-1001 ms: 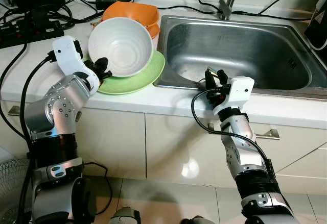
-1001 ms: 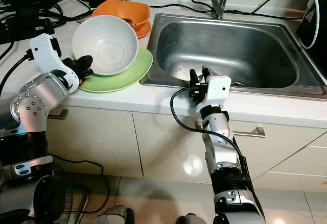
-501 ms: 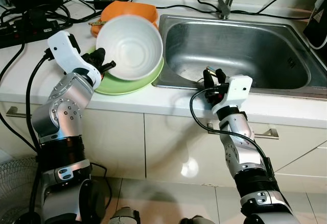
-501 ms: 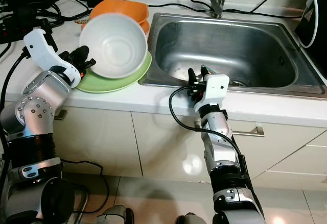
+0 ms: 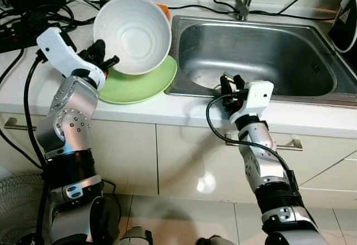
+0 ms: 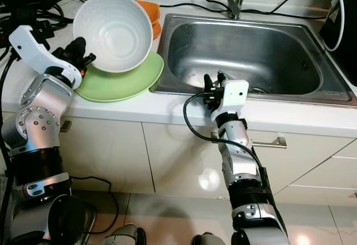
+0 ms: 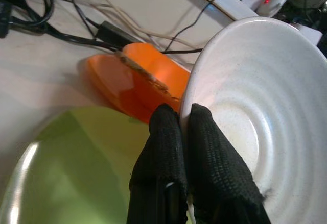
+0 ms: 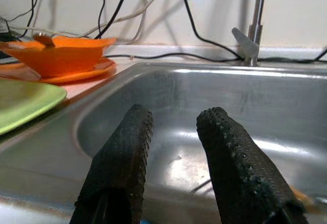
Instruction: Kitchen organization
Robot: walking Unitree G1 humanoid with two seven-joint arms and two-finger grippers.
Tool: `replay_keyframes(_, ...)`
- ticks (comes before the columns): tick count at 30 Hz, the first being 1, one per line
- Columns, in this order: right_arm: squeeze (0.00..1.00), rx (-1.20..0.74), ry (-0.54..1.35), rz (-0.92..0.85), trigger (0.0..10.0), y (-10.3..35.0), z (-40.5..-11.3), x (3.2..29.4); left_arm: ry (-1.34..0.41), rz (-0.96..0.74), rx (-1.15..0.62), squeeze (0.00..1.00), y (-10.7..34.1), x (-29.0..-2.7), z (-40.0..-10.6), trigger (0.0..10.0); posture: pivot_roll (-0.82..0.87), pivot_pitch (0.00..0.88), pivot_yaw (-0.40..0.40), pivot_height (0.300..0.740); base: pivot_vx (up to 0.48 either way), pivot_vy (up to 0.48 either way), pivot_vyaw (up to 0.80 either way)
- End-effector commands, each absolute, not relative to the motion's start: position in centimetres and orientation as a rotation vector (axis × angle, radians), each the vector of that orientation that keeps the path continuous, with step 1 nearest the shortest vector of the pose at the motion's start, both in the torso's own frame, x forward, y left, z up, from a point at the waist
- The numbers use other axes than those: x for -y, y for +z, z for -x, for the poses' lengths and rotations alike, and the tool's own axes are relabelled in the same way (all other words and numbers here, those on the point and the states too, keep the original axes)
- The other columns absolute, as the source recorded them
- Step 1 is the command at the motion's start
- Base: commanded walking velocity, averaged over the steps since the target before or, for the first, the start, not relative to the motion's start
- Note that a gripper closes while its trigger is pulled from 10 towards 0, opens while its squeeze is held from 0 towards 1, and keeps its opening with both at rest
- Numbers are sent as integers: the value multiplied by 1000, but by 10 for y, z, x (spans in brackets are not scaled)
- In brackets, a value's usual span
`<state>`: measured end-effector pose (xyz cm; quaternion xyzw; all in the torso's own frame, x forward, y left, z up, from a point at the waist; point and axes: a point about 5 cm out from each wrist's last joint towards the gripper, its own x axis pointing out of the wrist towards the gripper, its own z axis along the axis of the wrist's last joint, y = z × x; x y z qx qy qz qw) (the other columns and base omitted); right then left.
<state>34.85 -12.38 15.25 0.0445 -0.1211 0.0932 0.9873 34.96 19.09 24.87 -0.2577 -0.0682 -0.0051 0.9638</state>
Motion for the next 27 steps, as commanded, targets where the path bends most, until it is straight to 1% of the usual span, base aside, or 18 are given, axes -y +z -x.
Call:
replay_keyframes(1,600,302,194,-91,10000,172,-353,124,-50,486,193,0,257,-185,-347,10000,66,70,-14,718,0,0,0)
replay_keyframes(2,1000,322,213,-96,10000,180,-355,122,-64,461,200,0,257,-180,-345,10000,64,67,-13,718,0,0,0)
replay_keyframes(7,1000,353,233,-120,10000,197,-359,120,-88,417,211,0,255,-170,-342,10000,64,63,-13,718,0,0,0)
replay_keyframes(8,0,360,247,-143,10000,204,-361,118,-98,385,215,0,255,-167,-341,10000,64,61,-14,718,0,0,0)
replay_keyframes(13,0,356,297,-182,10000,215,-363,112,-111,335,227,0,256,-162,-341,10000,61,57,-13,718,0,0,0)
replay_keyframes(20,0,325,393,-297,10000,221,-360,101,-141,268,242,0,256,-154,-340,10000,62,46,-9,718,0,0,0)
replay_keyframes(27,0,297,414,-350,10000,218,-358,95,-175,267,239,0,255,-148,-341,10000,62,44,-7,718,0,0,0)
